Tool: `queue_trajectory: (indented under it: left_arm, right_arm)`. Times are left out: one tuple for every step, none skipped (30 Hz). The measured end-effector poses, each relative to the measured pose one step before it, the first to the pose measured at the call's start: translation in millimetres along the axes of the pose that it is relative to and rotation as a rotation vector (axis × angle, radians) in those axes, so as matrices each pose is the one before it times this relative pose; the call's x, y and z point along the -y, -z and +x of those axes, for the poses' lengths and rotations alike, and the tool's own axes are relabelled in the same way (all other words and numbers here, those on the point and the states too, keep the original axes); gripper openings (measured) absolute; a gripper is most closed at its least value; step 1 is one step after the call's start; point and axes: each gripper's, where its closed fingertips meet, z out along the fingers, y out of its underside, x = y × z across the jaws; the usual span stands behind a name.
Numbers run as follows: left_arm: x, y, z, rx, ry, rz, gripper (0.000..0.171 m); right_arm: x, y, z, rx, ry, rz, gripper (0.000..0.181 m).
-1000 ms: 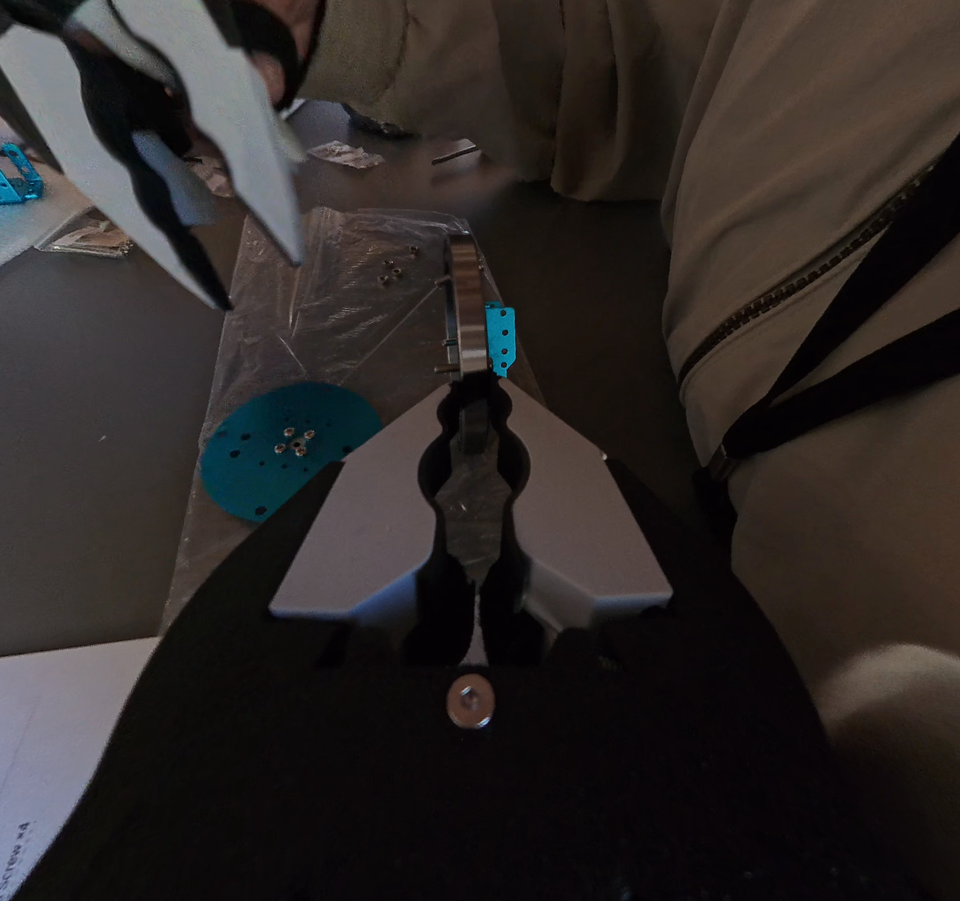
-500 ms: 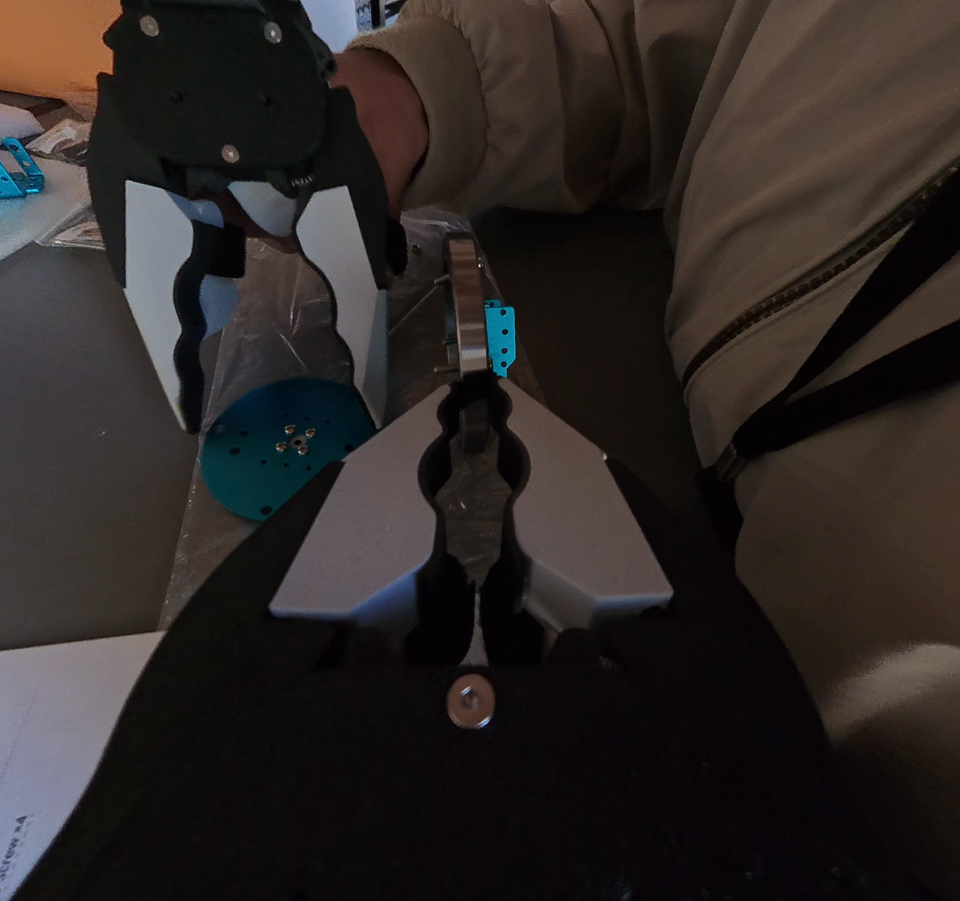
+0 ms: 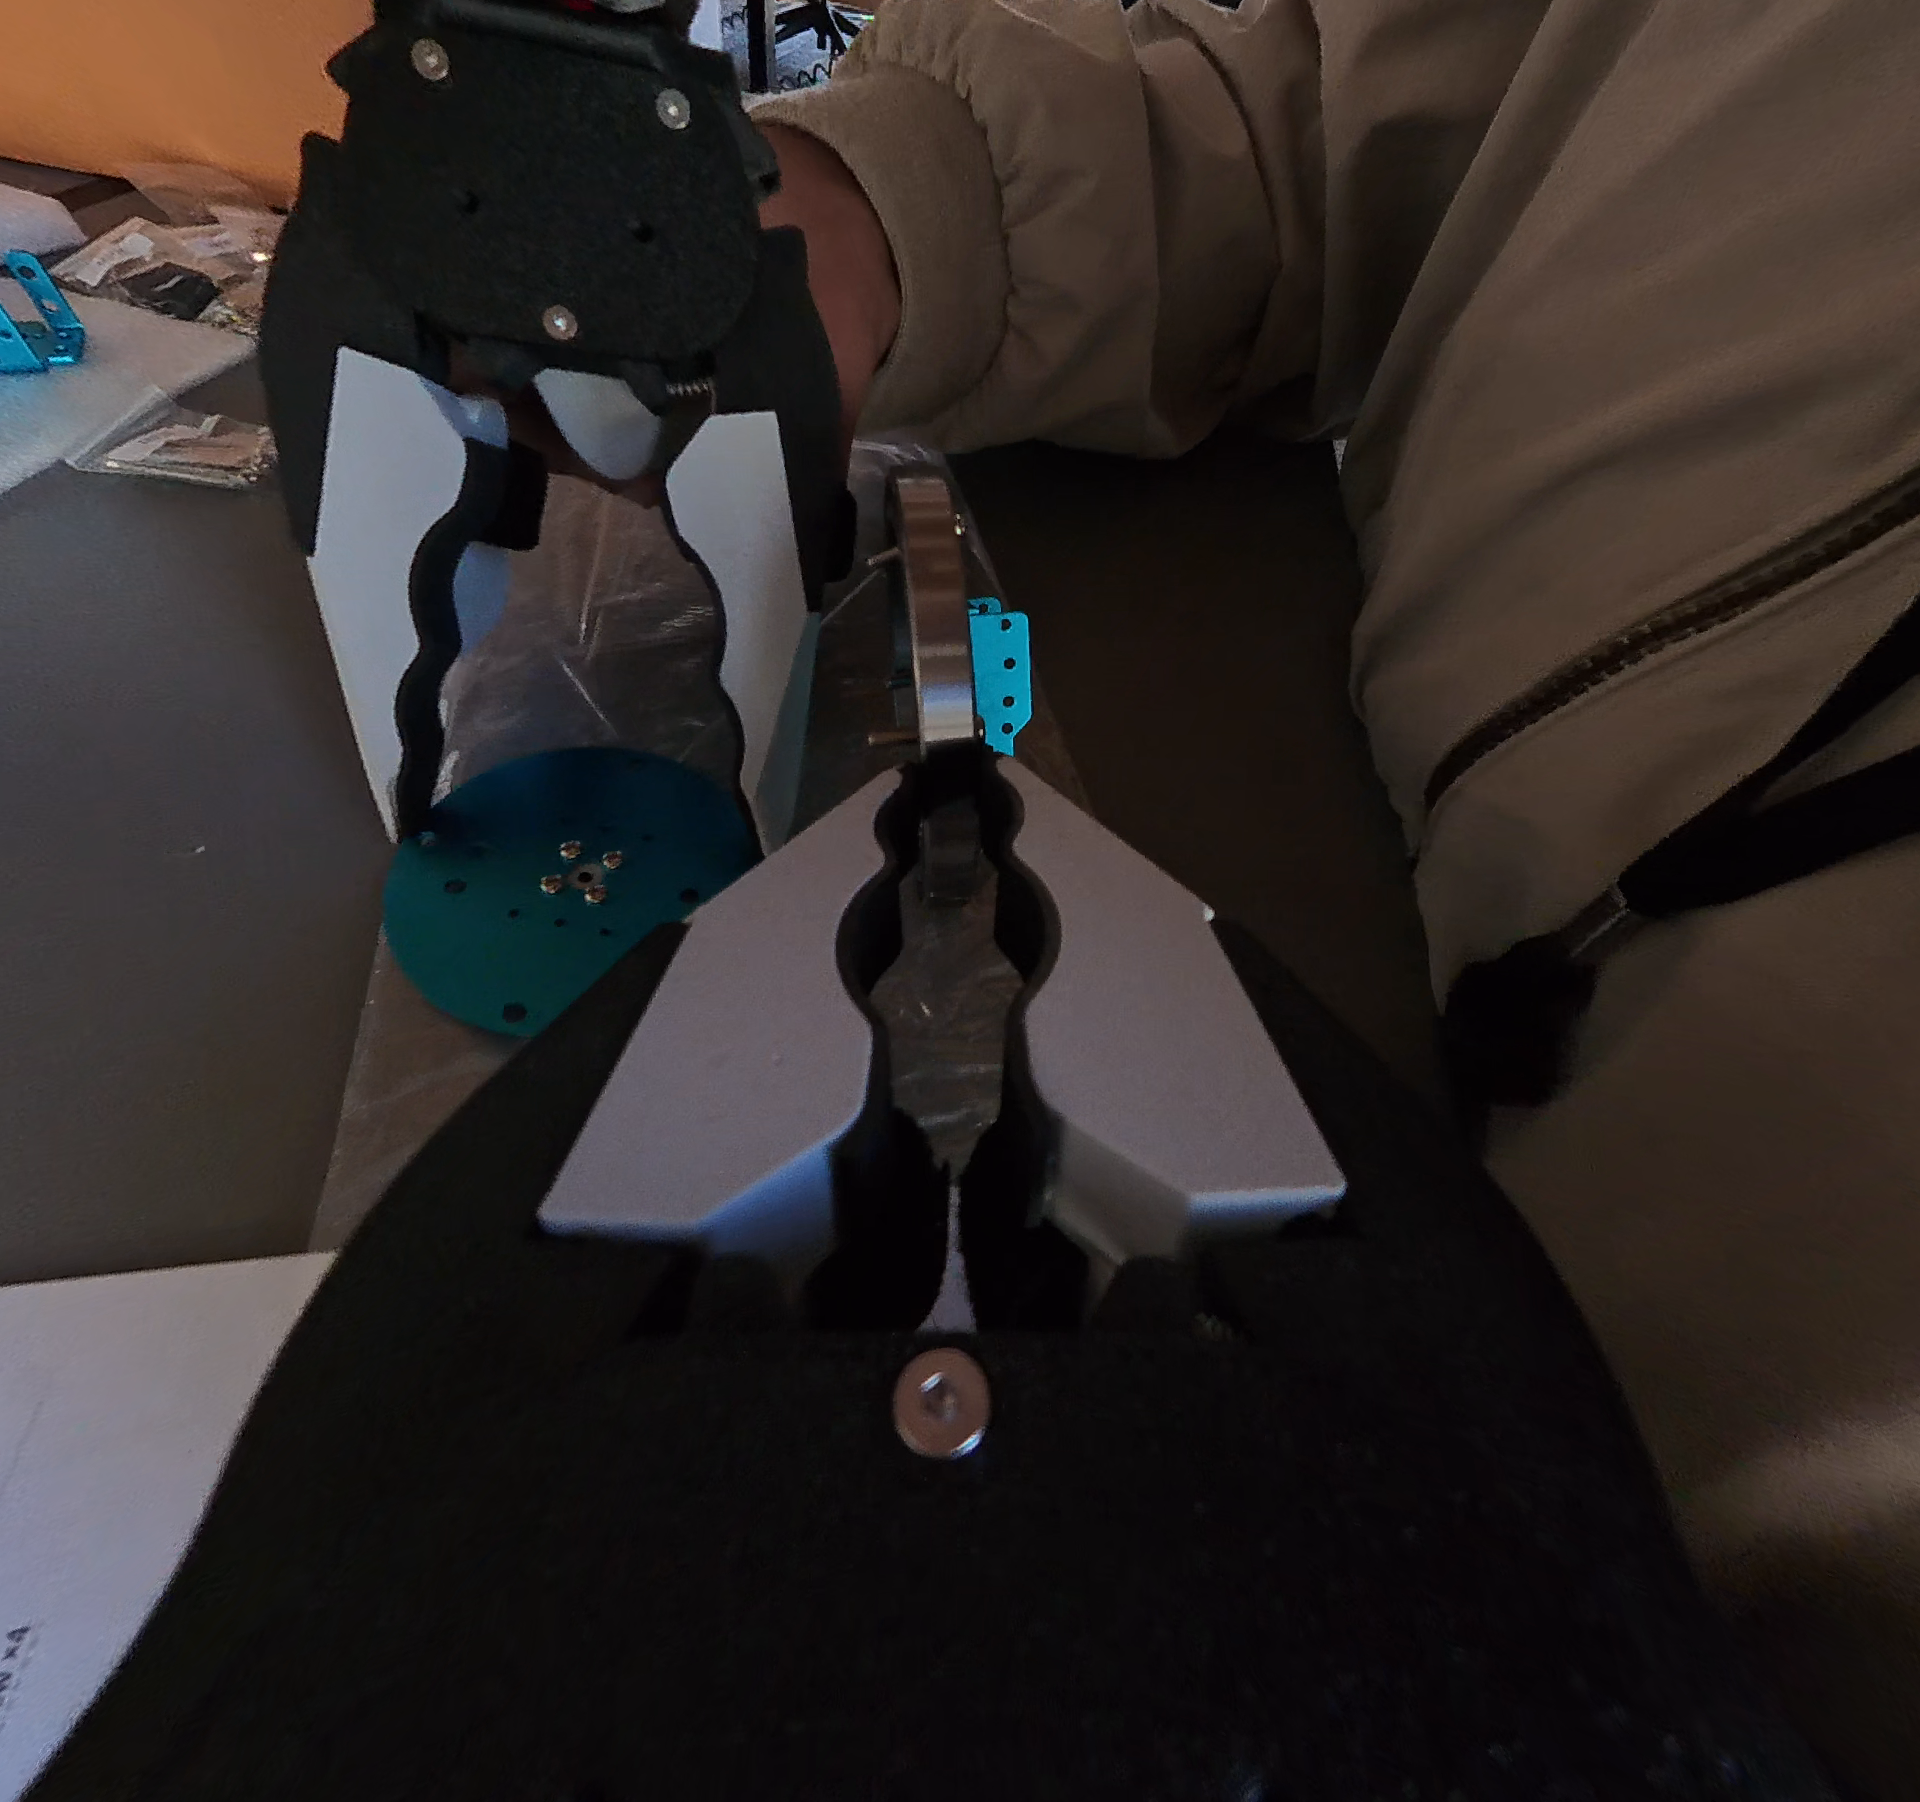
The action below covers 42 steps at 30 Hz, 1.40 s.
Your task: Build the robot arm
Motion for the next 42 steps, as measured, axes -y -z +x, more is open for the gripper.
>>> queue_trajectory:
  left_arm:
    - [-0.03,0.1,-0.32,0.0003,0.0031,0.00032,0.011]
    - [-0.03,0.12,-0.24,-0.0006,0.004,0.00021,0.011]
    - [0.13,0.06,-0.32,-0.0007,0.0039,0.00032,0.011]
    - [-0.02,0.1,-0.26,-0.0002,0.0031,0.00034,0.011]
    - [0.02,0.0,-0.15,-0.0011,0.0028,0.00038,0.01]
    - [0.01,0.03,0.1,-0.0017,0.0009,-0.00012,0.011]
    - [0.01,0.01,-0.01,-0.0005,0.0003,-0.00002,0.011]
    - [0.04,0.11,-0.25,0.0004,0.0014,0.00024,0.011]
    - [-0.05,-0.01,-0.04,-0.0007,0.001,0.00009,0.01]
    - [0.02,-0.07,0.21,-0.002,0.0005,-0.00021,0.01]
    - [-0.03,0.02,0.08,-0.001,-0.0009,-0.00023,0.011]
    - [0.02,0.01,0.15,0.0001,-0.0021,-0.00028,0.011]
    - [-0.09,-0.01,0.19,-0.0002,-0.002,-0.00034,0.011]
    - [-0.06,-0.01,0.13,-0.0004,-0.0016,-0.00027,0.011]
    - [-0.04,0.0,0.17,-0.0008,-0.0006,-0.00022,0.011]
    - [0.03,0.02,-0.01,-0.0008,0.0011,0.00004,0.01]
    - [-0.01,0.0,-0.23,-0.0001,0.0024,0.00021,0.01]
    - [0.01,0.03,-0.38,-0.0001,0.003,0.00019,0.01]
    - [0.07,0.06,-0.29,-0.0002,0.0025,0.00002,0.01]
    - [-0.06,0.03,-0.31,-0.0001,0.0012,-0.00014,0.01]
    - [0.02,0.07,-0.14,-0.001,0.0015,-0.00026,0.01]
    - [-0.13,0.1,0.08,-0.0013,0.0014,-0.0002,0.01]
    - [0.02,0.03,-0.12,-0.0002,0.0007,-0.00004,0.01]
    - [0.01,0.01,-0.05,-0.0001,0.0005,-0.00002,0.01]
    - [-0.09,-0.02,0.05,-0.0009,0.0006,-0.00005,0.01]
    - [-0.04,0.0,0.15,-0.0005,-0.0002,-0.00017,0.01]
    - [-0.12,0.1,0.13,-0.0002,-0.0014,-0.00044,0.011]
    - [-0.03,0.01,0.28,-0.0003,-0.0024,-0.00048,0.011]
    - [-0.14,-0.05,0.37,-0.0001,-0.0033,-0.00042,0.011]
    - [-0.05,-0.02,0.38,-0.0002,-0.0035,-0.00043,0.011]
    - [-0.02,-0.03,0.33,0.0003,-0.0033,-0.00027,0.011]
    - [-0.07,-0.05,0.18,0.0006,-0.0019,-0.00011,0.011]
    - [-0.07,0.09,0.06,0.0003,-0.0002,-0.00013,0.011]
    - [-0.03,0.01,-0.08,0.0006,0.0,-0.00018,0.011]
    - [-0.09,0.06,0.09,0.001,-0.0011,-0.00013,0.011]
    - [-0.06,-0.03,0.16,0.0003,-0.0013,-0.00019,0.011]
    - [-0.06,-0.01,0.15,-0.0001,-0.0009,-0.00024,0.011]
    - [-0.03,0.0,0.05,0.0001,-0.0004,-0.00012,0.011]
    - [-0.02,-0.01,0.09,0.0,-0.0001,-0.00009,0.011]
    - [-0.04,0.0,0.1,-0.0003,-0.0004,-0.00023,0.011]
    - [-0.05,0.0,0.11,-0.0002,-0.0003,-0.00024,0.011]
    - [-0.03,0.02,0.09,-0.0003,0.0006,-0.00025,0.011]
  right_arm:
    - [-0.22,0.35,0.04,-0.0023,0.0012,0.0015,0.08]
    - [0.05,0.55,-0.13,-0.0055,0.0079,0.0043,0.079]
    - [0.23,0.95,-0.31,-0.0093,0.0176,0.0026,0.079]
    - [0.53,1.76,0.21,-0.0205,0.0363,0.0017,0.079]
    - [0.57,2.63,1.95,-0.039,0.0459,0.0025,0.079]
    - [-0.08,3.2,3.77,-0.0509,0.0445,0.0024,0.079]
    - [-0.79,3.4,3.6,-0.0471,0.047,0.0035,0.079]
    - [-0.58,3.18,2.69,-0.0401,0.051,0.0101,0.079]
    - [-0.09,2.89,1.32,-0.0326,0.0524,0.018,0.079]
    - [0.48,2.68,1.13,-0.0291,0.0598,0.0258,0.079]
    - [-0.35,2.39,3.31,-0.0384,0.0639,0.0238,0.078]
    - [-1.21,2.24,2.82,-0.0319,0.0431,0.0216,0.079]
    - [-0.67,2.25,-1.84,0.0097,0.0116,0.0198,0.078]
    - [-2.66,2.04,-1.96,0.0234,-0.0191,-0.0053,0.078]
    - [-3.52,1.94,-2.37,0.0331,-0.0374,-0.0152,0.078]
    - [-3.23,1.91,-5.36,0.0555,-0.0511,-0.0135,0.078]
    - [-3.15,1.7,-5.61,0.0583,-0.0486,-0.0114,0.078]
    - [-3.89,1.47,-4.66,0.0431,-0.0431,-0.0148,0.079]
    - [-3.42,1.48,-7.27,0.0542,-0.0453,-0.0054,0.079]
    - [-3.26,1.09,-9.19,0.0682,-0.041,-0.0061,0.079]
    - [-3.35,1.29,-2.83,0.0201,-0.0292,-0.0174,0.079]
    - [-3.25,1.22,-5.37,0.0252,-0.0113,-0.0125,0.079]
    - [-2.75,0.91,-6.99,0.032,-0.0109,-0.0041,0.079]
    - [-2.55,0.95,-6.6,0.0342,-0.0138,-0.0025,0.079]
    - [-1.51,1.25,-5.36,0.0259,-0.0112,0.0029,0.079]
    - [-1.72,1.7,-0.77,0.0,-0.0075,0.0033,0.079]
    - [-1.36,1.76,-1.0,0.0065,-0.0099,0.0044,0.079]
    - [0.86,2.79,-4.0,0.0285,-0.0357,0.0169,0.08]
    - [0.87,4.07,-1.7,0.0249,-0.0509,0.0209,0.078]
    - [-0.86,5.53,0.92,0.0111,-0.0597,0.018,0.07]
    - [-1.02,5.74,0.23,0.0134,-0.0704,0.0251,0.062]
    - [-0.87,6.25,3.37,-0.0036,-0.0708,0.0214,0.05]
    - [0.41,6.09,5.79,-0.019,-0.0748,0.0233,0.042]
    - [-0.14,4.19,2.41,0.004,-0.0674,0.0225,0.04]
    - [-1.74,1.45,-0.1,0.015,-0.0528,0.0061,0.041]
    - [-5.25,-0.37,5.86,-0.028,-0.0524,-0.0174,0.039]
    - [-6.36,-1.45,3.44,-0.0111,-0.0446,-0.0249,0.038]
    - [-3.22,-1.87,-2.29,0.0229,-0.0437,-0.0069,0.035]
    - [0.39,-1.01,-4.62,0.034,-0.0532,0.0108,0.035]
    - [0.1,0.1,-4.14,0.0278,-0.0447,0.0076,0.035]
    - [-1.01,0.78,-2.67,0.0083,-0.0511,0.0056,0.035]
    - [-3.72,0.6,-2.15,-0.0062,-0.0565,-0.0101,0.036]
